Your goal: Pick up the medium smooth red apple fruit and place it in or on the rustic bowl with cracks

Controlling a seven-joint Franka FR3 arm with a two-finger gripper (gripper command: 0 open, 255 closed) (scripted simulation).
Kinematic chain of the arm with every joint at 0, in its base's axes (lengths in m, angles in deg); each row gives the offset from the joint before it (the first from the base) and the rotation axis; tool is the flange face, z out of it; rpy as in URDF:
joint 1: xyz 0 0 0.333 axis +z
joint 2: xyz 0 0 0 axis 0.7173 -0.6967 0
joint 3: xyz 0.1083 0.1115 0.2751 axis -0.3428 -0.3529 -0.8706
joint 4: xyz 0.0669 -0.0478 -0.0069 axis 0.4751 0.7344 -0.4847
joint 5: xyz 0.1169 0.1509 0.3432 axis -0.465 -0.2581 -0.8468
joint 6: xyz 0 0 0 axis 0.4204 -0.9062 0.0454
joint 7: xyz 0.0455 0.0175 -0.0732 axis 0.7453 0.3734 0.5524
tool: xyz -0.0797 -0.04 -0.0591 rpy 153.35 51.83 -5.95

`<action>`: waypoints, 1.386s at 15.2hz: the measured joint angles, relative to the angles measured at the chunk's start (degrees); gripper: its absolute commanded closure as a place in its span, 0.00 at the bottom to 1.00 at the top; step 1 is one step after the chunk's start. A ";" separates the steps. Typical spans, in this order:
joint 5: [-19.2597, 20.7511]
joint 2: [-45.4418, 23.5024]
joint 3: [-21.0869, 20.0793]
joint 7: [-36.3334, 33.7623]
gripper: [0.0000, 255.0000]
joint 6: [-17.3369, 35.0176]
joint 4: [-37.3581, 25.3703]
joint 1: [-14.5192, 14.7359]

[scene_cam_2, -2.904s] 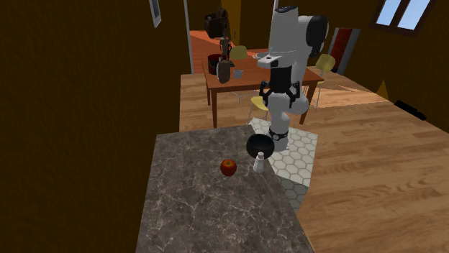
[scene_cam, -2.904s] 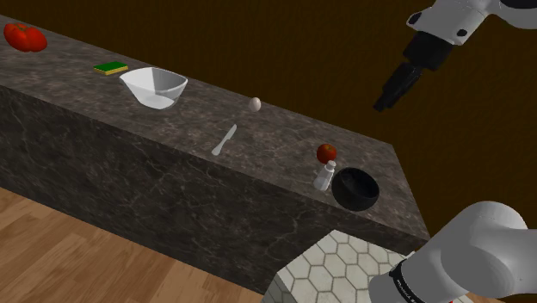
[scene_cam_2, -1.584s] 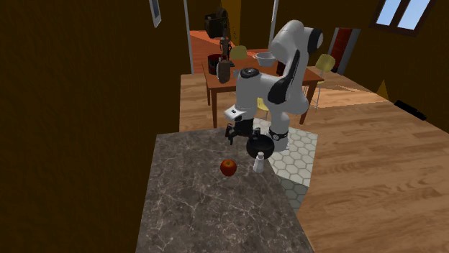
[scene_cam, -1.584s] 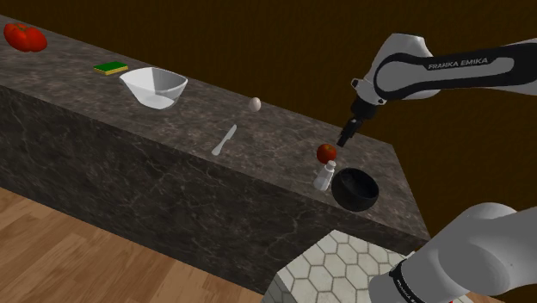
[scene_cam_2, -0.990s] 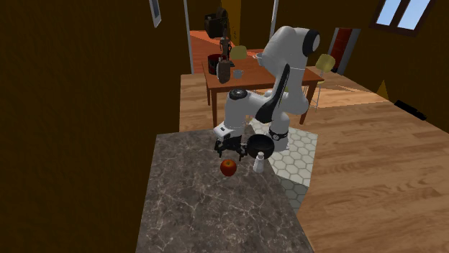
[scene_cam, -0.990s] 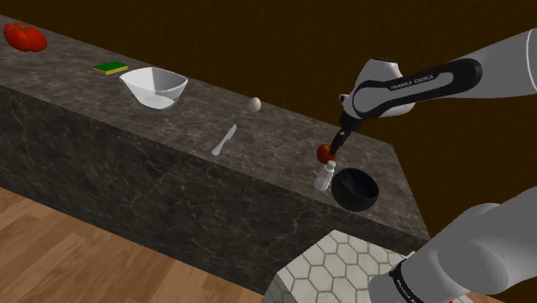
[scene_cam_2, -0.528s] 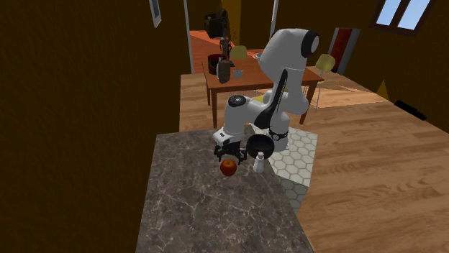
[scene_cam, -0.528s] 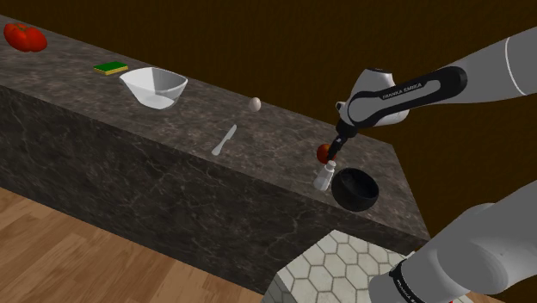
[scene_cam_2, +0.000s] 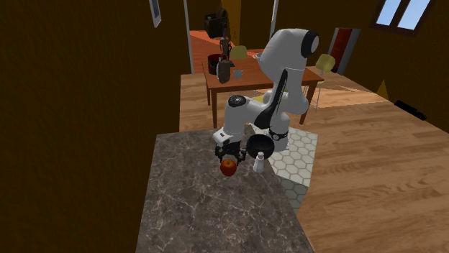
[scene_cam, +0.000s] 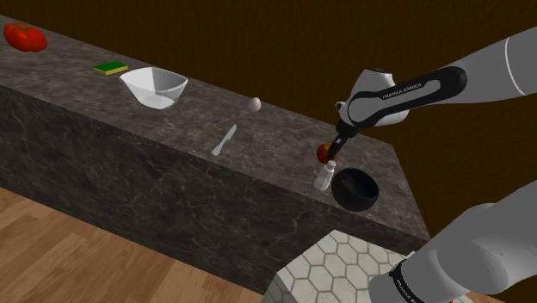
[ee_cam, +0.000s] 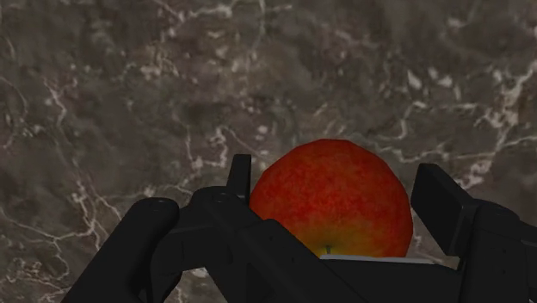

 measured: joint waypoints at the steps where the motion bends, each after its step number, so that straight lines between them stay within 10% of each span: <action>1: 0.00 0.01 0.00 0.00 1.00 0.00 0.00 0.00; 21: 0.32 6.22 -0.67 -0.06 1.00 -11.00 -4.79 -0.05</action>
